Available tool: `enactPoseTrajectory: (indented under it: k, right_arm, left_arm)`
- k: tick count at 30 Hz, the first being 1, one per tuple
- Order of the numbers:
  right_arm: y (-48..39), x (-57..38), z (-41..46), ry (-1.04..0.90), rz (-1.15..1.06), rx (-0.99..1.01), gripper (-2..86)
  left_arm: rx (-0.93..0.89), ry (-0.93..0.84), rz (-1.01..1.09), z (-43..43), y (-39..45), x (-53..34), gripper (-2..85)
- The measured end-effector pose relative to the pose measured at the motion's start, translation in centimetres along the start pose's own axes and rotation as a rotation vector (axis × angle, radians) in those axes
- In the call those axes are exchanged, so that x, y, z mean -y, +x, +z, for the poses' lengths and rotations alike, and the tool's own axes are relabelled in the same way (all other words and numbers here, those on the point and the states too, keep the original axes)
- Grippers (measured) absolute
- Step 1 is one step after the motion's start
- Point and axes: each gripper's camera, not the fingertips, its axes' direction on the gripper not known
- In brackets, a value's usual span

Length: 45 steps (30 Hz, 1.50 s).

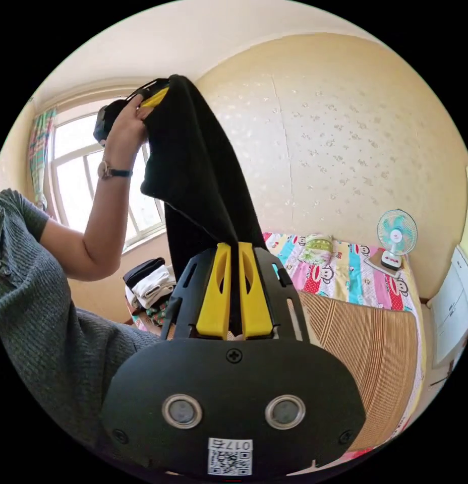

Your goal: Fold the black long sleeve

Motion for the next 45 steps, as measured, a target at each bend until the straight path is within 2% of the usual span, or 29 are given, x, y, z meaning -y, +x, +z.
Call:
enactPoseTrajectory:
  k: [5,8,11,14,18,23,27,30,33,35,37,38,40,42,45]
  right_arm:
    - [6.6,2.0,-4.7,0.134,0.108,-0.169,2.0]
    - [9.1,4.0,-6.3,0.153,0.125,-0.216,1.8]
    - [11.6,4.9,-8.0,0.198,0.136,-0.200,1.7]
    - [14.3,4.3,-10.1,0.229,0.096,-0.127,1.6]
    - [17.8,1.4,-12.3,0.163,0.057,-0.022,1.6]
    - [21.0,-0.9,-17.7,0.169,0.087,0.188,1.5]
    - [24.6,5.0,-18.7,0.143,0.127,0.173,1.6]
    - [30.5,11.0,-14.6,-0.007,0.144,0.080,1.9]
    - [39.1,14.5,-4.8,-0.250,0.137,-0.016,2.5]
    - [47.9,14.2,5.5,-0.429,0.314,-0.089,3.4]
    - [53.5,11.7,12.2,-0.589,0.463,-0.180,3.4]
    - [56.0,9.6,15.2,-0.684,0.525,-0.222,3.1]
    - [57.5,6.3,17.5,-0.747,0.534,-0.219,2.5]
    - [57.4,2.6,19.1,-0.822,0.471,-0.195,2.0]
    - [56.8,-5.2,21.7,-1.042,0.383,-0.148,1.0]
  left_arm:
    - [0.012,-0.107,0.026,2.3,-4.3,1.6,-0.8]
    - [-0.023,-0.270,0.071,5.0,-8.0,2.4,-0.8]
    - [-0.096,-0.457,0.020,7.1,-13.1,2.6,-0.8]
    - [-0.191,-0.665,0.090,7.9,-17.0,0.6,-0.8]
    - [-0.312,-0.873,0.111,5.9,-21.2,-6.0,-0.5]
    - [-0.464,-0.852,-0.152,2.9,-25.1,-10.2,-0.3]
    - [-0.554,-0.823,-0.211,6.9,-27.1,-7.2,-0.1]
    - [-0.495,-0.930,-0.242,14.3,-31.8,-5.9,0.1]
    - [-0.279,-1.075,-0.262,22.3,-40.8,-8.8,0.5]
    - [-0.148,-1.087,-0.409,25.7,-47.6,-12.4,0.9]
    - [0.051,-0.907,-0.653,25.5,-55.6,-16.6,1.3]
    - [0.091,-0.850,-0.692,24.8,-56.9,-17.4,1.4]
    - [0.158,-0.725,-0.710,22.2,-59.0,-20.8,1.8]
    - [0.194,-0.799,-0.666,21.3,-58.9,-24.4,2.4]
    - [0.293,-0.972,-0.566,19.6,-57.5,-31.3,3.6]
